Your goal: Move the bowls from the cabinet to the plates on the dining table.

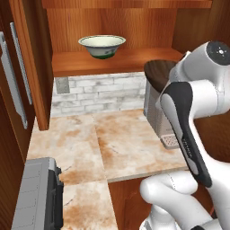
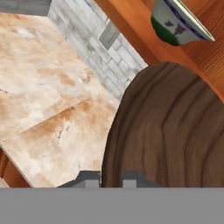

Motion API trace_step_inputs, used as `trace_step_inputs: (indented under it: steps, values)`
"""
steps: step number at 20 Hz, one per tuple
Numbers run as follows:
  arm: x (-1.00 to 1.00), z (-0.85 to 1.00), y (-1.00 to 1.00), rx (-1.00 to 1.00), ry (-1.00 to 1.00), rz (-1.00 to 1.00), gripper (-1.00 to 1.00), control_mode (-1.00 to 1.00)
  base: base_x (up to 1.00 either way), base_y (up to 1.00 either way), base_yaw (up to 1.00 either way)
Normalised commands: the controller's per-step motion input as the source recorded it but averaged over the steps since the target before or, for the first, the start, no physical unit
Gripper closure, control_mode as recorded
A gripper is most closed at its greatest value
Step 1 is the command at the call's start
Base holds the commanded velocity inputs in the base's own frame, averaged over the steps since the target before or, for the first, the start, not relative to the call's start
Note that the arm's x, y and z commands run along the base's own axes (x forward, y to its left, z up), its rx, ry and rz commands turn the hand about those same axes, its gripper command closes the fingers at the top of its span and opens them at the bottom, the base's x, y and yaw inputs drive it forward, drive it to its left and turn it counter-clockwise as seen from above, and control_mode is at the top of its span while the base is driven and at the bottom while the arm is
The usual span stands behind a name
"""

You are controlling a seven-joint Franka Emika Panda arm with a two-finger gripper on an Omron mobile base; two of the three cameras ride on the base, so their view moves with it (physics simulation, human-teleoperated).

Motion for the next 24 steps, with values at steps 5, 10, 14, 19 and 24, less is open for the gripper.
trace_step_inputs:
  steps: [5, 10, 14, 19, 24]
  values:
    - [-0.42, 0.0, 0.0, -0.07, 0.0, 0.04, 1.0, -1.0, 0.0, 0.0, 0.0]
    - [-0.34, 0.03, 0.0, -0.04, 0.0, 0.02, 1.0, -1.0, 0.0, 0.0, 0.0]
    - [-0.26, 0.04, 0.0, -0.01, 0.0, 0.0, 1.0, -1.0, 0.0, 0.0, 0.0]
    - [-0.1, 0.0, 0.0, 0.0, 0.0, 0.0, 1.0, -1.0, 0.0, 0.0, 0.0]
    - [0.0, 0.0, 0.0, 0.0, 0.0, 0.0, 1.0, -1.0, 0.0, 0.0, 0.0]
